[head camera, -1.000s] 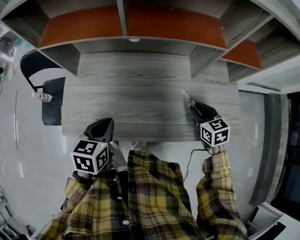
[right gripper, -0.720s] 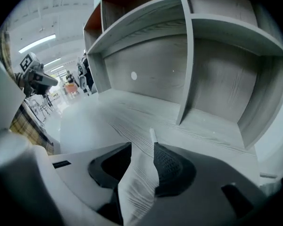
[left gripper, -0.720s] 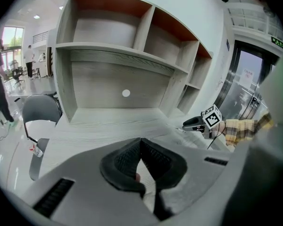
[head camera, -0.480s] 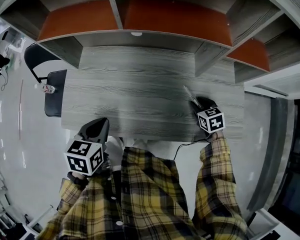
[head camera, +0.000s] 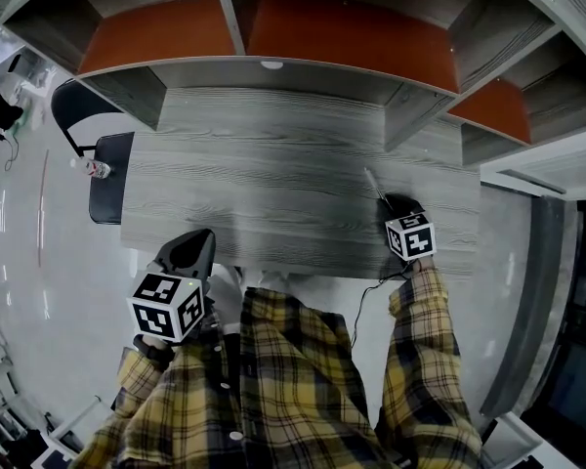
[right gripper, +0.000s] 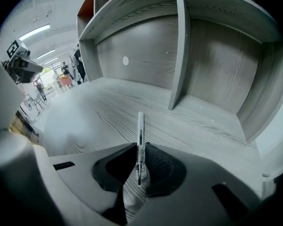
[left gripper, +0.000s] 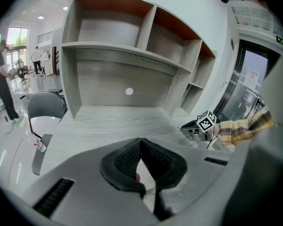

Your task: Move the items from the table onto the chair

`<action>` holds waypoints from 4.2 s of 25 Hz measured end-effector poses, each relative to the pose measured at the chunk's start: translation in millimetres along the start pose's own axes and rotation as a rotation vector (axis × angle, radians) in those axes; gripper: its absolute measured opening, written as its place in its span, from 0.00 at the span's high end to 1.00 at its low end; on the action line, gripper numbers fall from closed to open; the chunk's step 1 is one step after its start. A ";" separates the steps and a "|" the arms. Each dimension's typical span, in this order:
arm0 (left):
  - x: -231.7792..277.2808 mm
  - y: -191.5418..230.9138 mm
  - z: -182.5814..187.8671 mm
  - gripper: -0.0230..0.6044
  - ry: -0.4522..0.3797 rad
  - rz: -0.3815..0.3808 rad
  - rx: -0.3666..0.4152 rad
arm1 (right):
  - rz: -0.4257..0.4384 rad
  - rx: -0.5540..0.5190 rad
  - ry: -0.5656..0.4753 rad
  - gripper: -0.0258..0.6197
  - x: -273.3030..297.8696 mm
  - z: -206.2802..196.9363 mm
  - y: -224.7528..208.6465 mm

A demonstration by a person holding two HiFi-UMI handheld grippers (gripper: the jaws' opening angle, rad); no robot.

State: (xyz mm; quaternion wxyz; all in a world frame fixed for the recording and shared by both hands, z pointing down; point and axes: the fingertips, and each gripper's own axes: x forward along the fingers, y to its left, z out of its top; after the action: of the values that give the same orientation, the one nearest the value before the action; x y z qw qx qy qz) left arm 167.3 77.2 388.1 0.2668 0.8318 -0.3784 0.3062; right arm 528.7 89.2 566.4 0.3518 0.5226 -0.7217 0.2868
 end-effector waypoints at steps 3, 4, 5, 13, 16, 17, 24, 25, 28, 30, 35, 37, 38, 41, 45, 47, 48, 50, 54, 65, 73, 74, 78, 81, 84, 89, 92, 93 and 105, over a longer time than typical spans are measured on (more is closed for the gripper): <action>-0.6 -0.1 0.3 0.96 -0.003 -0.001 0.000 | -0.011 -0.009 0.006 0.86 0.4 0.3 0.2; -1.2 0.2 0.4 0.96 -0.005 0.000 0.000 | -0.013 -0.007 0.005 0.86 0.4 0.6 0.6; -1.6 0.6 0.4 0.96 -0.006 0.001 0.000 | -0.013 -0.002 0.003 0.86 0.0 0.8 1.0; -9.2 8.1 -2.6 0.96 -0.024 0.007 -0.017 | -0.003 0.017 -0.060 0.86 -16.8 21.3 14.7; -15.2 14.6 -3.0 0.96 -0.038 -0.002 -0.025 | 0.006 0.027 -0.089 0.86 -28.2 35.3 31.8; -17.4 17.1 -3.3 0.96 -0.045 -0.004 -0.030 | 0.012 0.030 -0.098 0.86 -31.2 40.1 39.1; -40.9 57.2 -18.6 0.96 -0.079 -0.003 -0.082 | 0.068 0.028 -0.146 0.86 -40.6 74.9 113.5; -45.8 68.4 -22.0 0.96 -0.082 -0.001 -0.092 | 0.082 0.029 -0.152 0.86 -40.1 81.8 129.9; -61.6 110.9 -32.6 0.96 -0.086 0.006 -0.116 | 0.119 0.018 -0.161 0.86 -33.7 104.8 185.6; -71.4 144.9 -39.5 0.96 -0.085 0.012 -0.127 | 0.132 0.010 -0.159 0.86 -25.9 122.1 224.0; -102.1 238.8 -55.3 0.96 -0.073 0.036 -0.148 | 0.190 0.043 -0.167 0.86 2.7 169.8 330.6; -114.0 281.4 -61.5 0.96 -0.074 0.048 -0.162 | 0.216 0.046 -0.172 0.86 16.9 190.6 377.1; -119.7 303.5 -64.8 0.96 -0.075 0.055 -0.168 | 0.231 0.046 -0.174 0.86 24.5 201.6 401.2; -136.3 367.5 -76.5 0.96 -0.078 0.077 -0.179 | 0.287 0.041 -0.179 0.86 48.3 234.2 475.5; -150.8 435.9 -98.1 0.96 -0.076 0.094 -0.204 | 0.369 0.022 -0.174 0.86 82.4 269.9 568.2; -154.9 462.9 -113.3 0.96 -0.072 0.103 -0.237 | 0.404 0.020 -0.166 0.86 100.4 284.4 610.5; -156.6 474.6 -121.2 0.96 -0.072 0.110 -0.258 | 0.420 0.020 -0.160 0.86 109.6 291.1 630.3; -159.2 493.3 -137.1 0.96 -0.075 0.126 -0.304 | 0.452 0.027 -0.148 0.86 128.7 301.9 666.6; -159.9 519.1 -174.8 0.96 -0.066 0.162 -0.397 | 0.508 0.040 -0.103 0.86 177.7 309.4 724.1; -132.2 576.7 -288.0 0.96 0.026 0.208 -0.524 | 0.466 0.006 0.030 0.86 369.0 268.7 799.5; -103.3 587.3 -341.3 0.96 0.071 0.217 -0.607 | 0.329 0.041 0.069 0.86 494.9 237.0 782.4; -99.7 585.5 -343.9 0.96 0.077 0.211 -0.612 | 0.308 0.041 0.078 0.86 507.3 232.1 777.0; -90.6 579.1 -347.3 0.96 0.097 0.198 -0.618 | 0.256 0.091 0.134 0.86 543.5 212.9 761.3; -89.0 582.0 -347.4 0.96 0.111 0.202 -0.610 | 0.236 0.133 0.158 0.86 556.5 205.2 760.4; -90.2 587.4 -342.6 0.96 0.112 0.209 -0.600 | 0.249 0.135 0.173 0.86 560.2 201.1 766.6; -88.4 590.4 -331.2 0.96 0.100 0.206 -0.585 | 0.266 0.145 0.165 0.86 553.3 201.6 768.2; -86.9 586.6 -322.9 0.96 0.086 0.201 -0.567 | 0.279 0.161 0.151 0.86 540.8 202.4 768.8; -86.8 584.7 -319.6 0.96 0.078 0.199 -0.563 | 0.286 0.167 0.153 0.86 535.0 201.8 769.7; -129.6 542.7 -228.1 0.96 -0.049 0.176 -0.466 | 0.489 0.233 0.165 0.86 362.3 214.0 815.4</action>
State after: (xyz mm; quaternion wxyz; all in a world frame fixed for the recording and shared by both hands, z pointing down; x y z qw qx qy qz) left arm -401.3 -18.2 563.9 0.4143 0.7188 -0.5163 0.2126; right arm -370.3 -42.4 695.4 0.2671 0.3447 -0.7575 0.4858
